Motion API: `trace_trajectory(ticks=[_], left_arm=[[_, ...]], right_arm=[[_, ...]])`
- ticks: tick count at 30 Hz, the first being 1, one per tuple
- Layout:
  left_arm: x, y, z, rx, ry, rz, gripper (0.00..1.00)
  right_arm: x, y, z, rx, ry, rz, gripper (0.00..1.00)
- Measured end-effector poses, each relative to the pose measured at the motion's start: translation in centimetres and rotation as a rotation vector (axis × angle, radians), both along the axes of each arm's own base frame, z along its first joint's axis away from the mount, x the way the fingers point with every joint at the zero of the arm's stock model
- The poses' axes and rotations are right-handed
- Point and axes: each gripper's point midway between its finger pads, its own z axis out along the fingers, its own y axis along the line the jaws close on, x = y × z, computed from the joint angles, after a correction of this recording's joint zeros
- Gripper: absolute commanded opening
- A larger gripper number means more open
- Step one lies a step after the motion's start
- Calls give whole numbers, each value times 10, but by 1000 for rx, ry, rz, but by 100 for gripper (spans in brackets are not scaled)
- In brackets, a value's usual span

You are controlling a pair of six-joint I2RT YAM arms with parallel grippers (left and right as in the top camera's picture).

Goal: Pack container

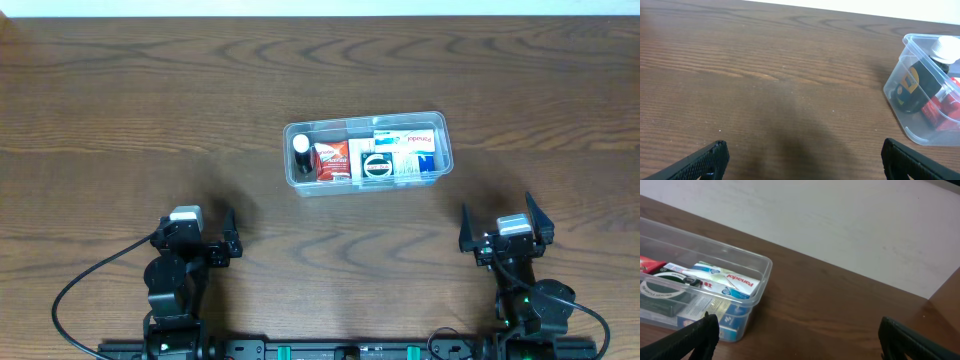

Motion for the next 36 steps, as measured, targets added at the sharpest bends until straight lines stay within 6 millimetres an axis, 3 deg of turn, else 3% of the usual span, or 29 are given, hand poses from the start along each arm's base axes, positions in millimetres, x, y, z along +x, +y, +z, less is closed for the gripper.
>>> trace_trajectory(ticks=[7,13,24,36], left_arm=[[0,0,1,0,-2,0,98],[1,2,28,8,-123,6,98],[-2,1,62,18,-271,6,98],[-3,1,63,18,-277,7,98]], right_arm=[[0,0,0,-3,0,0,99],[0,0,0,-3,0,0,99],[0,0,0,-3,0,-2,99],[0,0,0,-3,0,-2,99]])
